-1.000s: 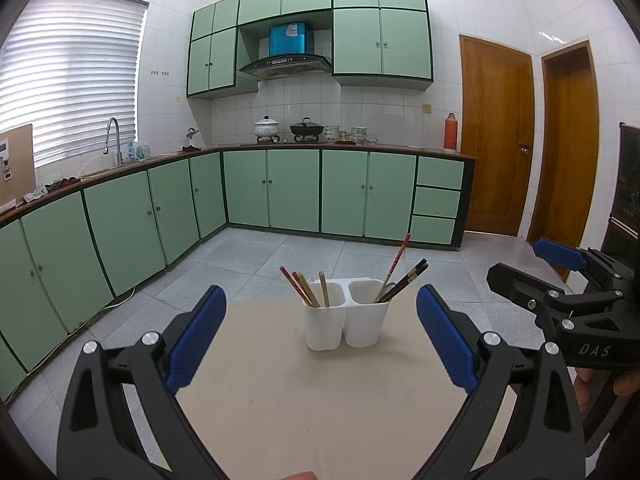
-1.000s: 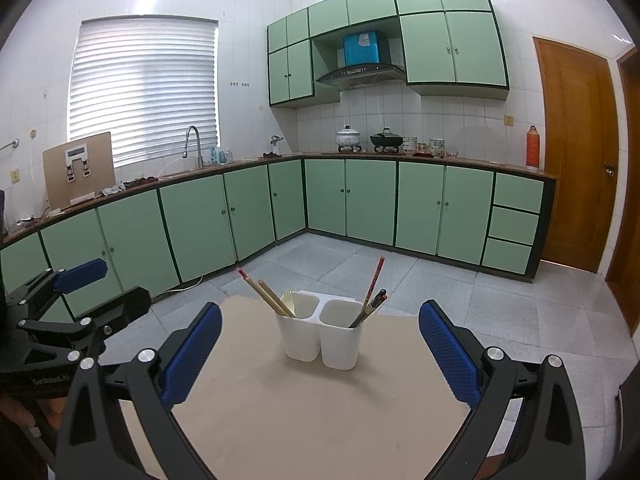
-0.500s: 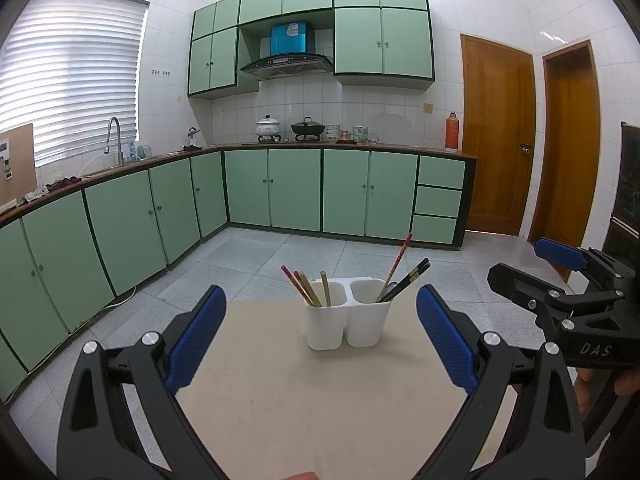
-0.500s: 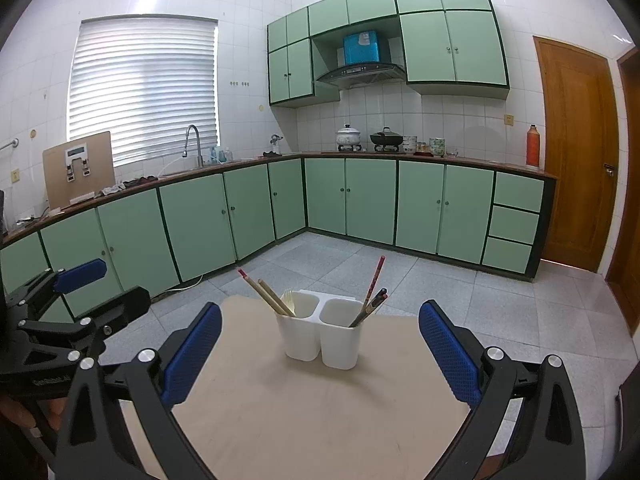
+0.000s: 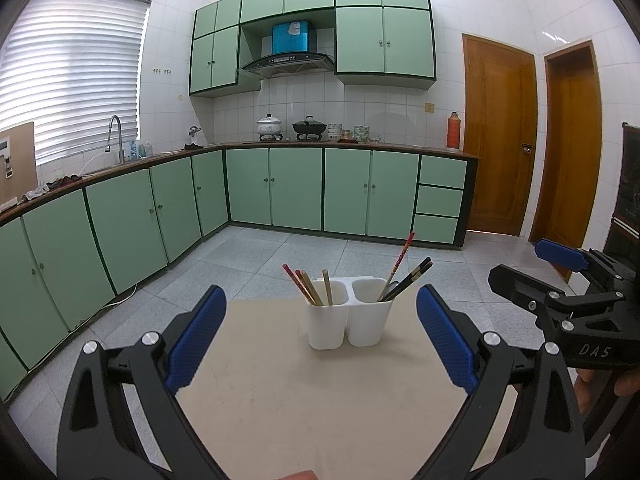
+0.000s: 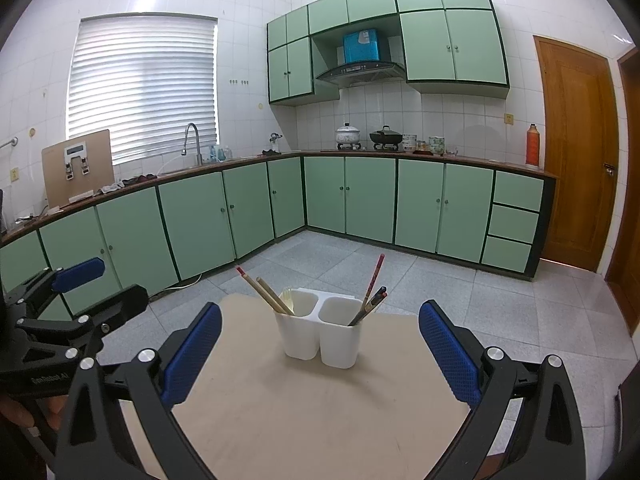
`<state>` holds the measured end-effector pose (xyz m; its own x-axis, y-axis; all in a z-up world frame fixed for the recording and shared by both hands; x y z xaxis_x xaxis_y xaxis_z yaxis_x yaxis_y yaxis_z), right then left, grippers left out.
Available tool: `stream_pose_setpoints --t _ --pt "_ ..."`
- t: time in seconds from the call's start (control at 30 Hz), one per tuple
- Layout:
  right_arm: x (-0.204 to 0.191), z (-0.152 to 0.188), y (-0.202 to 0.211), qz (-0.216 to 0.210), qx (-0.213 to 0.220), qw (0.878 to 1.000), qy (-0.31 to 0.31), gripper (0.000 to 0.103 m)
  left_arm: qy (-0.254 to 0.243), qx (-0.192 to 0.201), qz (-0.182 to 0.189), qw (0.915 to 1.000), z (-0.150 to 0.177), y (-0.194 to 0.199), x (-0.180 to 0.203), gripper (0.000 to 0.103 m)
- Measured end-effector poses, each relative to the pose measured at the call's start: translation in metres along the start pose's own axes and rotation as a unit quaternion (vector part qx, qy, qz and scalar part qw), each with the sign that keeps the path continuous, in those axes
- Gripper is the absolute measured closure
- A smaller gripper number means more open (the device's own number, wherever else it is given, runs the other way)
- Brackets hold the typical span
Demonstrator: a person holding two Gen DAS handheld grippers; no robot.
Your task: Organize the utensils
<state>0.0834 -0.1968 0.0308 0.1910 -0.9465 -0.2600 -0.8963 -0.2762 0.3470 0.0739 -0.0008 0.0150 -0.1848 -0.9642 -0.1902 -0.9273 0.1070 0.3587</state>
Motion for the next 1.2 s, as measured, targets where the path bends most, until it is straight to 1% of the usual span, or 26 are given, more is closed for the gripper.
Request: stream_pose_setpoints --t 1.2 --pt "0.0062 0.0037 -0.0035 0.003 -0.003 1.000 0.000 0.006 0.000 -0.004 0.001 1.0000 0.0038 -0.0048 0.0013 0.010"
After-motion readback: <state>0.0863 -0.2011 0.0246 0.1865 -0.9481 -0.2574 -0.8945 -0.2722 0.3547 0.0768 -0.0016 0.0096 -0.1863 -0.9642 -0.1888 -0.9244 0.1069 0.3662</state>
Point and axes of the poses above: each gripper's, at about its wrist camera, not at the fingertips, and y roughly against the way its jaws point, x to its right, z to its underside, the point moved 1 cm from there along -y, roughly the way its jaws point, and after that the axes turned 12 degrees about -y, right-handed, at the moved point
